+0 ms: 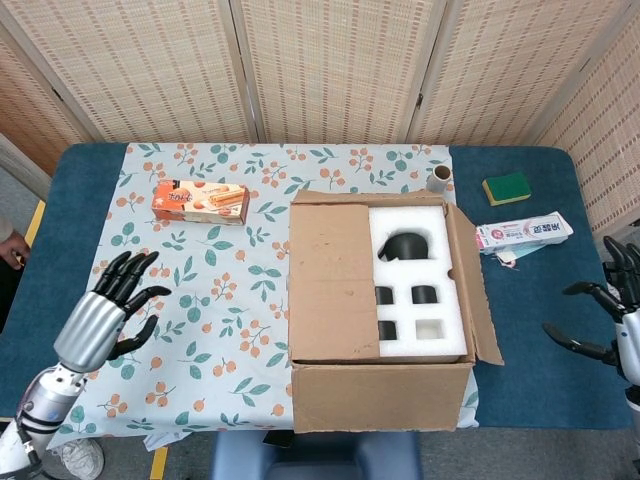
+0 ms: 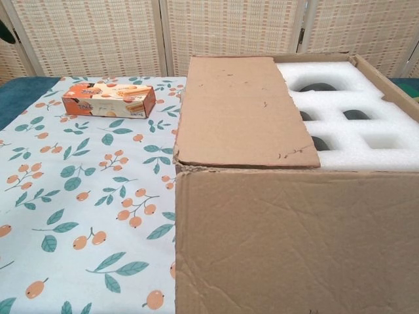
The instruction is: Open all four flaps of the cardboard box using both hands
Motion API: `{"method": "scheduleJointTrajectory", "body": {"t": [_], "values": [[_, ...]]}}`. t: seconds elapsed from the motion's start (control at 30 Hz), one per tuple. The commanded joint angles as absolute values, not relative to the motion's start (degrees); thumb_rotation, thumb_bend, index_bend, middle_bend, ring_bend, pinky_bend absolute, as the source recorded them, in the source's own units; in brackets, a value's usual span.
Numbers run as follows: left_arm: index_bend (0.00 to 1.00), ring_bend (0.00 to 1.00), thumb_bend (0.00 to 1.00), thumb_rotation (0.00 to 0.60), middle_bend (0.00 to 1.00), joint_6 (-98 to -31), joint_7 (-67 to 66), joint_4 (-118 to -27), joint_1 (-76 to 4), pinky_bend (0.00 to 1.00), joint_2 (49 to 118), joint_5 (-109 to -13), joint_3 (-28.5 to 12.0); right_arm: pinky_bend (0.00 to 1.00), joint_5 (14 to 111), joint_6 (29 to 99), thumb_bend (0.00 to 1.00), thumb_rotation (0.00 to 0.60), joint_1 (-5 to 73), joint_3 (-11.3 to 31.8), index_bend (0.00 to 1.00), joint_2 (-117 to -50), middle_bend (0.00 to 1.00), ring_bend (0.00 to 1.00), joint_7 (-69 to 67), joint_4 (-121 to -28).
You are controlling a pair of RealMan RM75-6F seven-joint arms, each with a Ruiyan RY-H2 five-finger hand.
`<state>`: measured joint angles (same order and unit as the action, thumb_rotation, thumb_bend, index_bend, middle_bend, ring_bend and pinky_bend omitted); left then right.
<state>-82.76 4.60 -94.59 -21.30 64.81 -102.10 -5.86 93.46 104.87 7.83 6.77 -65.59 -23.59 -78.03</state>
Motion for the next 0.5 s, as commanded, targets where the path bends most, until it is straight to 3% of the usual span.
{"method": "scheduleJointTrajectory", "body": {"t": [0.03, 0.2, 0.37, 0.5], "values": [[0.41, 0.0, 0.65, 0.6, 0.01, -74.8, 1.6, -100.2, -27.9, 0.0, 63.6, -99.8, -9.7, 0.0, 91.3, 107.3, 0.2, 0.535, 6.7, 9.1, 0.45, -65.4, 0.0, 0.0, -26.5, -77.0], [0.49, 0.0, 0.83, 0.6, 0.01, -66.3, 0.5, -102.4, -34.4, 0.0, 64.7, -93.2, -13.9, 0.0, 89.8, 105.8, 0.2, 0.552, 6.7, 10.0, 0.45, -65.3, 0.0, 0.0, -30.1, -75.7], [0.51, 0.0, 0.91, 0.6, 0.01, -56.9, 0.4, -99.1, -41.8, 0.0, 67.8, -87.7, -16.4, 0.0, 88.5, 103.6, 0.2, 0.555, 6.4, 10.2, 0.45, -64.0, 0.0, 0.0, -34.3, -75.4], [0.48, 0.0, 0.96, 0.6, 0.01, -54.3, -1.2, -95.4, -45.9, 0.0, 71.4, -86.5, -17.3, 0.0, 87.7, 103.8, 0.2, 0.556, 5.8, 10.9, 0.45, -63.5, 0.0, 0.0, -37.3, -75.0]]}}
